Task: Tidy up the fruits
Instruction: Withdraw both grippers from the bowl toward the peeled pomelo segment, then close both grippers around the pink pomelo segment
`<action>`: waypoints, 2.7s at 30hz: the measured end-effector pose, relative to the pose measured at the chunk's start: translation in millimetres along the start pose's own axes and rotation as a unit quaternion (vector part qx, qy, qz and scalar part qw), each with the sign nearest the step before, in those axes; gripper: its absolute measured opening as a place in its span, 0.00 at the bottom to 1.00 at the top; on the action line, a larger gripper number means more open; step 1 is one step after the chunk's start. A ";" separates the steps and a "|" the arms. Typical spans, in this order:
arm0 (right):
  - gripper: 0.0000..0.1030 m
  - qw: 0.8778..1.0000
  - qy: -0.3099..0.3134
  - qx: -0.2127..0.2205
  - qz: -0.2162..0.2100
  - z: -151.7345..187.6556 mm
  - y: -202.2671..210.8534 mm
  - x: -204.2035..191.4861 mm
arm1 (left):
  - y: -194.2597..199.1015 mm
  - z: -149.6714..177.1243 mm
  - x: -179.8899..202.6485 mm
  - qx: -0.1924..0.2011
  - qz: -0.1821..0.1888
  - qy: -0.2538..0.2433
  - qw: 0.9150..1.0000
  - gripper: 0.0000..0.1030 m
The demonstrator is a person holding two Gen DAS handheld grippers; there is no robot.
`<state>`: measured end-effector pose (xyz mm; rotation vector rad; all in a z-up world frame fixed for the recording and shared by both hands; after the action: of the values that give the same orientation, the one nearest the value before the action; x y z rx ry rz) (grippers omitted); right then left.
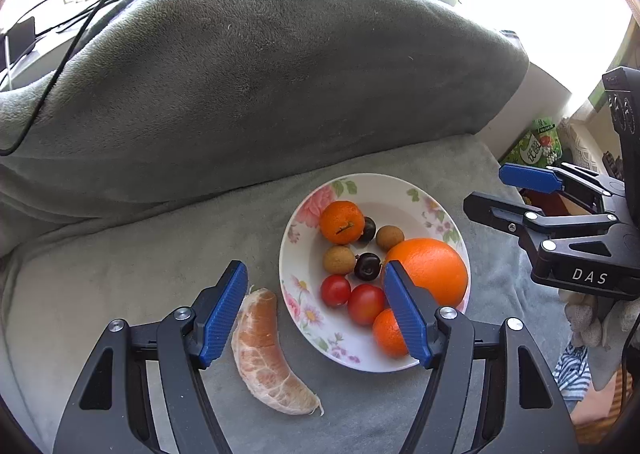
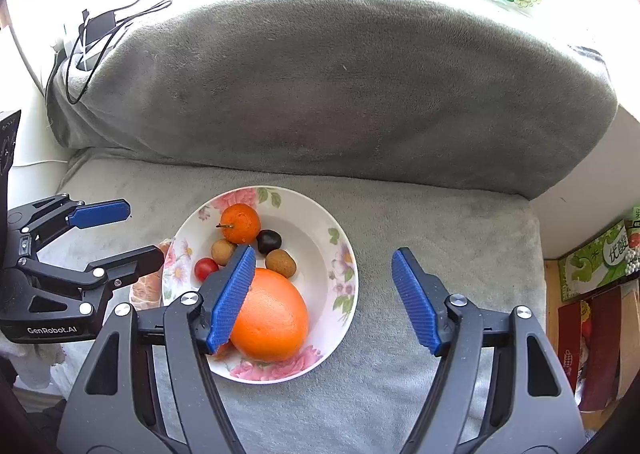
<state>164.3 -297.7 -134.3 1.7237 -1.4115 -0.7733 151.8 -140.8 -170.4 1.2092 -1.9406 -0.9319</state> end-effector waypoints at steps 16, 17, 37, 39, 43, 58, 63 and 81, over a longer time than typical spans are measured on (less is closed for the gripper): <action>0.71 0.999 0.002 -0.001 -0.032 23.2 17.5 -37.6 | 13.1 16.3 -43.0 -0.008 -0.014 0.032 0.999 0.68; 0.71 0.999 0.003 -0.001 -0.037 24.7 19.2 -41.6 | 14.3 17.6 -47.8 -0.008 -0.014 0.039 0.999 0.68; 0.59 0.990 0.033 -0.049 -0.131 69.6 8.2 -125.3 | -12.3 34.4 -79.6 -0.078 0.022 0.055 0.995 0.57; 0.56 0.988 0.033 -0.058 -0.140 74.1 2.7 -133.6 | -15.5 34.9 -78.8 -0.084 0.028 0.052 0.995 0.55; 0.51 0.986 0.031 -0.072 -0.149 79.9 -8.5 -145.7 | -23.5 34.7 -79.7 -0.095 0.044 0.056 0.993 0.45; 0.36 0.985 0.029 -0.095 -0.143 85.1 -46.2 -177.2 | -42.7 38.3 -86.8 -0.121 0.076 0.049 0.988 0.39; 0.34 0.987 0.035 -0.096 -0.128 87.2 -55.2 -184.9 | -44.9 37.1 -88.5 -0.123 0.084 0.042 0.988 0.39; 0.34 0.990 0.079 -0.093 -0.076 98.9 -61.3 -214.6 | -53.6 36.6 -75.9 -0.133 0.089 0.032 0.987 0.36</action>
<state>69.9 -99.6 -241.1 1.7196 -1.0770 -0.8050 172.9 -79.8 -246.6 0.8880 -1.7738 -1.0067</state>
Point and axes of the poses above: each gripper's, at about its wrist camera, not at the fingertips, and y roughly against the way its jaws point, x to its right, z to its underside, the point moved 4 cm from there along -y, roughly the way its jaws point
